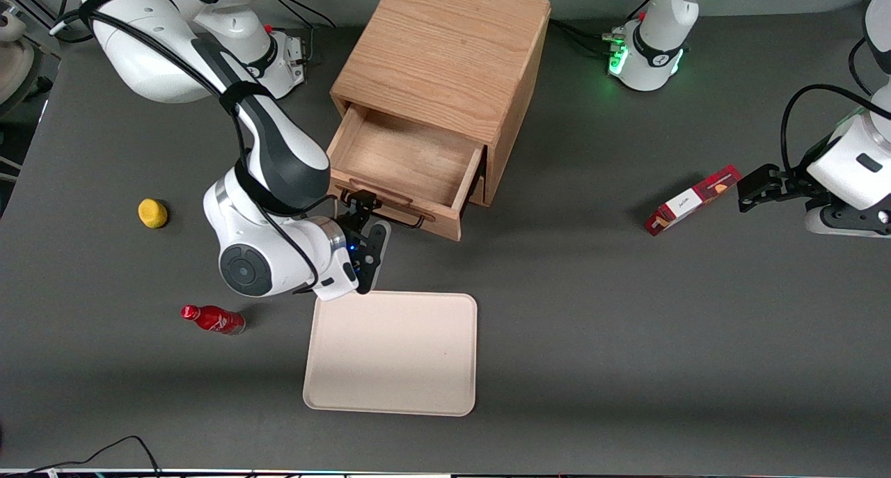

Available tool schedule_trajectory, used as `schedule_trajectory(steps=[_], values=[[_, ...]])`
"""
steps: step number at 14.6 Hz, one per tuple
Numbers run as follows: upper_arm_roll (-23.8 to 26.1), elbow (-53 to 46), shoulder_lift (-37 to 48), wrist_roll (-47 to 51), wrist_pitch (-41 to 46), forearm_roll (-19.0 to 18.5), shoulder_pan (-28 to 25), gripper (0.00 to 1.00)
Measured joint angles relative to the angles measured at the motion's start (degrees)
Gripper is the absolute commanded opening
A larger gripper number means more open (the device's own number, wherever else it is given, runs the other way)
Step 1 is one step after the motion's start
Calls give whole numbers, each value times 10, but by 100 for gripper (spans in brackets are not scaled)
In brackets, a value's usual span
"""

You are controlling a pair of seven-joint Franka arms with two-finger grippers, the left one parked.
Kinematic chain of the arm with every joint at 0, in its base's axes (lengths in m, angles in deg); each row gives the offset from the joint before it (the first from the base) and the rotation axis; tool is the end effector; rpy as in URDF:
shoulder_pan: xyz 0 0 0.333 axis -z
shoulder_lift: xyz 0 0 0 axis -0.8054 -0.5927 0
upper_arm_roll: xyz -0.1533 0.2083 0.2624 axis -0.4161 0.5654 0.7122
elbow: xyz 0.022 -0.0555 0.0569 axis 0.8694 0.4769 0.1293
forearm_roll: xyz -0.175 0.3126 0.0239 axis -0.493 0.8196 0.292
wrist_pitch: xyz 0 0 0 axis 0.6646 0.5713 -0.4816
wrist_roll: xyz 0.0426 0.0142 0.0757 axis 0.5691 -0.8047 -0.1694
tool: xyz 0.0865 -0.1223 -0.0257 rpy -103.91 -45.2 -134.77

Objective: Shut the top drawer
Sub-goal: 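Push the drawer front with the right gripper into the wooden cabinet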

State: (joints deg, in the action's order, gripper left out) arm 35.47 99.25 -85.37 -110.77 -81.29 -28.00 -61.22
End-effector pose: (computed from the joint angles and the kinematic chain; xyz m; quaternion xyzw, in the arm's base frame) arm 0.6033 0.3235 0.3753 -0.8082 -0.5204 0.1426 0.2358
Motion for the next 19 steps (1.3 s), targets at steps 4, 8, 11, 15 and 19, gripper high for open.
schedule_trajectory(steps=[4, 8, 11, 15, 19], values=[[23, 17, 6, 25, -9, 0, 0, 100], [38, 57, 30, 41, -29, 0, 0, 100], [42, 92, 51, 44, -44, 16, 0, 100], [44, 148, 89, 47, -74, 40, 0, 100], [45, 194, 119, 49, -104, 63, 3, 100]])
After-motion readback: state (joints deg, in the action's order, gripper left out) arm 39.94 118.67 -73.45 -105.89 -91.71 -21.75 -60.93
